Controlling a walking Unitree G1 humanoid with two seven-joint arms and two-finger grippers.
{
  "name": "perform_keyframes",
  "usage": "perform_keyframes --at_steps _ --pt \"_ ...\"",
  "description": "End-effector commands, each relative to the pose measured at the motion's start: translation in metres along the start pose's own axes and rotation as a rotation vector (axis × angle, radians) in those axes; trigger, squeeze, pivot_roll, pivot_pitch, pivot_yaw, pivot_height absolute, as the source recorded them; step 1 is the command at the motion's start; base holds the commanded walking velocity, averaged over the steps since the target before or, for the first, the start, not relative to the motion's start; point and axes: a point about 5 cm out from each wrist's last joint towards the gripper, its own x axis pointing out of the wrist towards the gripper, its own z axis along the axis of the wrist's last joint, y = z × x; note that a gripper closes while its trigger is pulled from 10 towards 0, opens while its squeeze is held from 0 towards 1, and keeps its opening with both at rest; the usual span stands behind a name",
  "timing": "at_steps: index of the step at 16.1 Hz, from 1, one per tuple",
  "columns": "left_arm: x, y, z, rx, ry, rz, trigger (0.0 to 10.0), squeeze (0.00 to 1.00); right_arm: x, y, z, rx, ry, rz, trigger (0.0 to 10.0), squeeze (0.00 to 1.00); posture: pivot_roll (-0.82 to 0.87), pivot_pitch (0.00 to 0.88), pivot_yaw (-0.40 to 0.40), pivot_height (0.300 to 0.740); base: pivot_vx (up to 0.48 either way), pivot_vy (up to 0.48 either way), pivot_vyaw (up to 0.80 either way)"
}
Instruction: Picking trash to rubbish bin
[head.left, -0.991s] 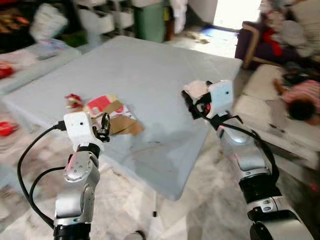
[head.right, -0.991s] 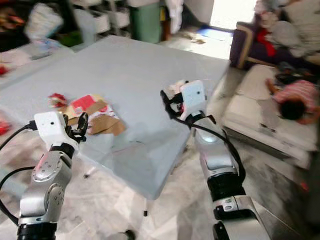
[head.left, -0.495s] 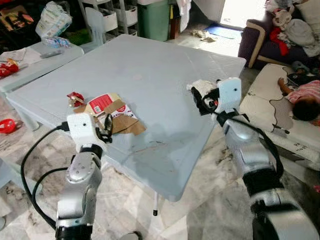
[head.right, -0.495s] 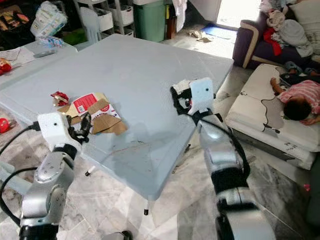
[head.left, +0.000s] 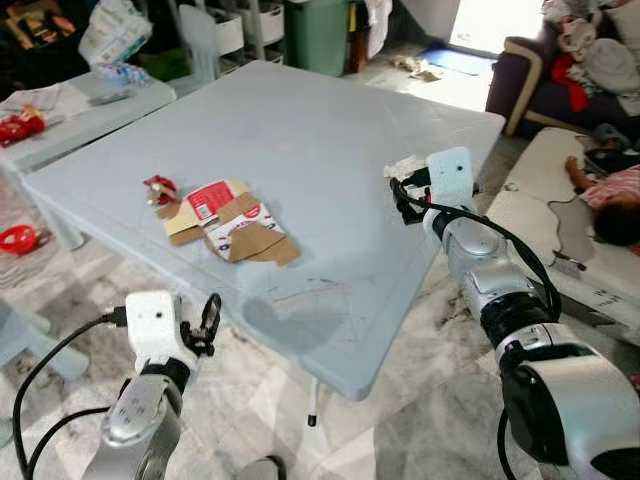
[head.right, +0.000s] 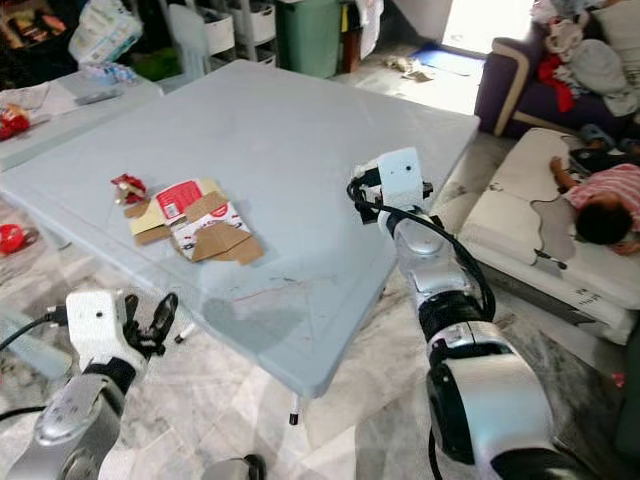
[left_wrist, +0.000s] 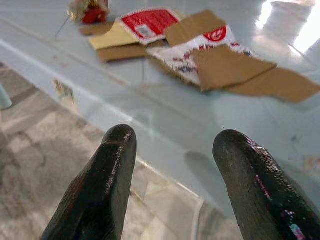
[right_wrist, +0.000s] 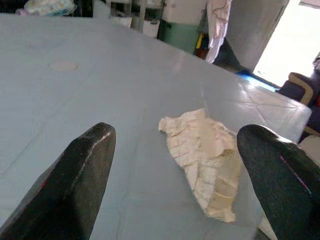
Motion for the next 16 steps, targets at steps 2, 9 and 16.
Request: perform_keyframes --at_steps 2,9,16 --pt "-0.008 -0.011 0.008 -0.006 -0.003 -0.083 10.0 0.00 0.001 -0.002 -0.004 -0.027 0.030 -0.001 10.0 0.00 0.23 0.147 -0.016 0.740 0.000 0.000 0.00" --pt "-0.009 -0.027 0.035 -0.008 -0.054 -0.186 10.0 0.00 -0.001 -0.012 -0.009 -0.013 0.042 -0.070 10.0 0.00 0.22 0.193 0.001 0.740 0.000 0.000 0.00" --pt "0.029 -0.026 0.069 -0.027 -0.212 -0.133 10.0 0.00 -0.011 -0.014 0.006 0.026 -0.163 0.072 10.0 0.00 0.11 0.103 0.011 0.740 0.000 0.000 0.00"
